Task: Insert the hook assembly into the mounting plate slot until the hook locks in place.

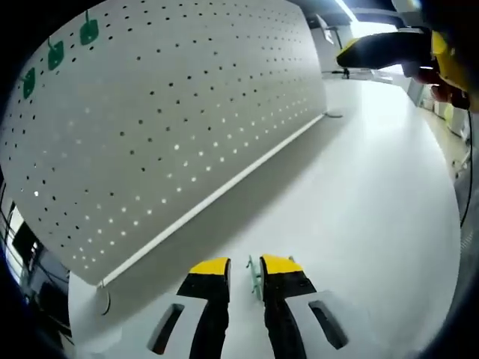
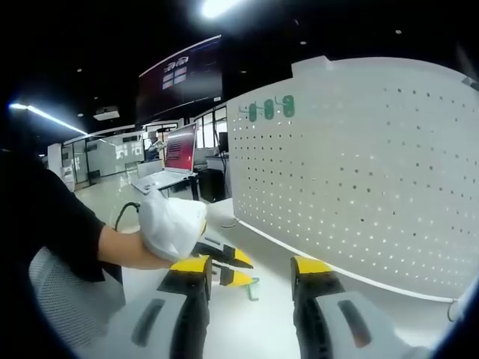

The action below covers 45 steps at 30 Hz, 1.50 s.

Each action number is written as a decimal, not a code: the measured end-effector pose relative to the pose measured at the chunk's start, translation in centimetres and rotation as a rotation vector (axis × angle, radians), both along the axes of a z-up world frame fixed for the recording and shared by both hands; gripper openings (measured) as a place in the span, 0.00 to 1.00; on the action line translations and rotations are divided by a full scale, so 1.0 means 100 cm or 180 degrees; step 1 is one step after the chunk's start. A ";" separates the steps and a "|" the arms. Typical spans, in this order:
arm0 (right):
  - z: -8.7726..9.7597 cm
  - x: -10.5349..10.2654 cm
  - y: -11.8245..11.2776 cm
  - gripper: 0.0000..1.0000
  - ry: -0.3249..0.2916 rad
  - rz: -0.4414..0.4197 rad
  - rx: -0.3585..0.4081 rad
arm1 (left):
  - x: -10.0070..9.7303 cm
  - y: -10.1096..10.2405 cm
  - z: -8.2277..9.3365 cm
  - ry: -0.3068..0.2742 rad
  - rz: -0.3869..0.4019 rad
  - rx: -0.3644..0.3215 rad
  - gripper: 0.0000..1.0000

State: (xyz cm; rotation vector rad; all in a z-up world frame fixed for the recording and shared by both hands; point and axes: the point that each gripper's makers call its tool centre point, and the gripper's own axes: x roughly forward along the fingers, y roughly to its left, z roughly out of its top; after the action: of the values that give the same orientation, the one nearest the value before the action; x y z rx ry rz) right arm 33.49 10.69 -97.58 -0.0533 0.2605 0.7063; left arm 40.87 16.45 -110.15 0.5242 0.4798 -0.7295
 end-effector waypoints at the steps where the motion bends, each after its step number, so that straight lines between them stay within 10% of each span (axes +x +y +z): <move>1: 0.000 0.000 0.000 0.40 0.0001 -0.0004 0.0003 | 0.000 -0.001 -0.001 0.0003 -0.0007 0.0014 0.15; 45: -0.001 0.000 0.001 0.40 0.0035 0.0016 0.0030 | 0.005 0.003 -0.002 -0.0050 -0.0058 0.0276 0.02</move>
State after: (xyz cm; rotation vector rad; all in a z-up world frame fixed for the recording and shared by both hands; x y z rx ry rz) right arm 33.49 10.77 -97.67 -0.0409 0.2677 0.7129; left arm 41.41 16.79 -110.39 0.6157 0.4942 -0.7240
